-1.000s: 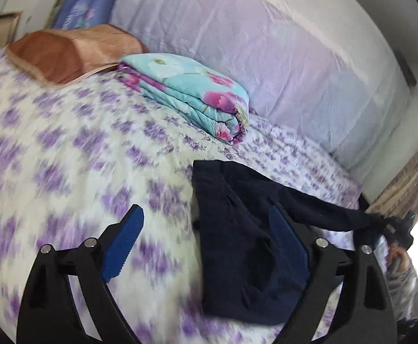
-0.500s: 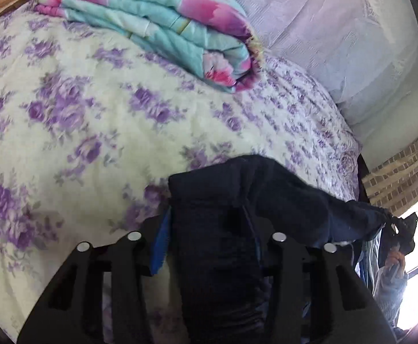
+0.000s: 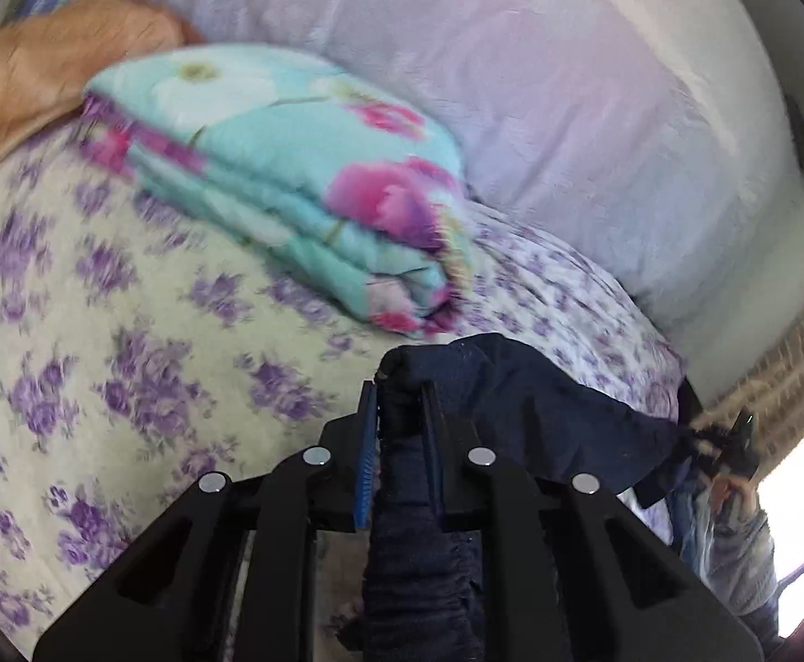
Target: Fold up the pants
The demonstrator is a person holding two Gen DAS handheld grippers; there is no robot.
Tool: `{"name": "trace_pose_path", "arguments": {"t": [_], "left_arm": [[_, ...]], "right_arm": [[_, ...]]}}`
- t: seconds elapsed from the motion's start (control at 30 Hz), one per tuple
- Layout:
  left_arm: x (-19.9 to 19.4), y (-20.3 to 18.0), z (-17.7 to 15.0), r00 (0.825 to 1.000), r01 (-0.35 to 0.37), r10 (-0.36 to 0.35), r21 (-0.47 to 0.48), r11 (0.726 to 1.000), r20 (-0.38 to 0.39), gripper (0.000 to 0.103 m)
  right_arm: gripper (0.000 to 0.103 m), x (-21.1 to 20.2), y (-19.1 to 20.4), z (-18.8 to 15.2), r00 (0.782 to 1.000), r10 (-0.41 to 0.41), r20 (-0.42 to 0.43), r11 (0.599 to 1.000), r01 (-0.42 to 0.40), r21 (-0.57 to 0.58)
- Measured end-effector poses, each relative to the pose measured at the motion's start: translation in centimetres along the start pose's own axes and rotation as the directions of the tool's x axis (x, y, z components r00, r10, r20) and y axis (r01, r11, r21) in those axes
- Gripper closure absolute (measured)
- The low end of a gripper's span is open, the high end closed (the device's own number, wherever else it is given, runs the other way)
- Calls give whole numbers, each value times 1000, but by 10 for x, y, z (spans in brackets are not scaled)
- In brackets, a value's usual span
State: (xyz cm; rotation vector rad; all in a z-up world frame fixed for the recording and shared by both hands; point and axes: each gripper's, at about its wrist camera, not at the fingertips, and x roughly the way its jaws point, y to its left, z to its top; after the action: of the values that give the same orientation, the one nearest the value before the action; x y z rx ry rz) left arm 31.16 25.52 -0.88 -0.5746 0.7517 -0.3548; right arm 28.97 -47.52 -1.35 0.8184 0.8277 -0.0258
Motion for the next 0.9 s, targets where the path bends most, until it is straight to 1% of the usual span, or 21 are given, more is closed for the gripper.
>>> {"name": "trace_pose_path", "arguments": {"t": [0.03,0.07,0.1,0.13,0.17,0.23,0.3,0.37,0.4,0.47,0.53,0.63,0.7,0.77,0.8,0.83,0.9], "left_arm": [[5,9,-2,1000,-10,10,-34,999,-6,89],[9,17,-6,999,-34,34,-49,998,-11,89],[12,21,-12,999,-48,47,-45,998,-13,89],[14,27,-18,998,-67,66,-38,997,-17,89],[17,33,-22,997,-80,79,-39,996,-23,89],[18,46,-27,997,-69,67,-74,995,-25,89],[22,54,-27,998,-52,50,-104,993,-25,89],[23,55,-29,998,-56,54,-100,993,-22,89],[24,57,-30,998,-58,57,-99,993,-20,88],[28,60,-33,998,-57,54,-111,992,-22,88],[33,67,-34,998,-58,53,-143,988,-37,88],[38,71,-37,997,-69,62,-153,986,-53,87],[40,69,-37,996,-81,74,-138,987,-55,87],[42,70,-37,995,-88,81,-134,987,-59,86],[43,70,-37,995,-89,81,-137,987,-62,86],[43,71,-36,995,-87,79,-140,986,-63,86],[41,71,-34,995,-87,79,-140,986,-61,86]], "right_arm": [[76,3,-2,-2,1000,1,14,1000,-1,-6],[70,2,-2,-7,999,1,33,999,0,-33],[62,-2,-3,-16,998,-23,57,996,28,-79],[48,-5,-4,-24,996,-48,72,993,56,-108],[44,-10,-9,-34,994,-69,81,987,79,-137],[44,-22,-24,-44,993,-71,97,985,85,-150],[44,-36,-40,-45,991,-65,118,988,80,-133],[44,-42,-58,-48,993,-61,98,992,71,-104],[44,-38,-65,-50,996,-53,70,994,59,-91],[44,-24,-74,-53,997,-60,41,995,63,-72],[44,-9,-81,-49,998,-47,51,998,49,-39],[44,20,-88,-36,999,12,44,999,-14,45],[47,42,-90,-29,999,20,33,997,-22,74],[82,55,-88,-25,998,43,51,996,-47,72],[85,55,-85,-25,997,45,65,997,-49,61],[92,50,-81,-25,995,52,81,997,-56,47],[93,22,-70,-23,987,85,135,996,-85,-9]]}}
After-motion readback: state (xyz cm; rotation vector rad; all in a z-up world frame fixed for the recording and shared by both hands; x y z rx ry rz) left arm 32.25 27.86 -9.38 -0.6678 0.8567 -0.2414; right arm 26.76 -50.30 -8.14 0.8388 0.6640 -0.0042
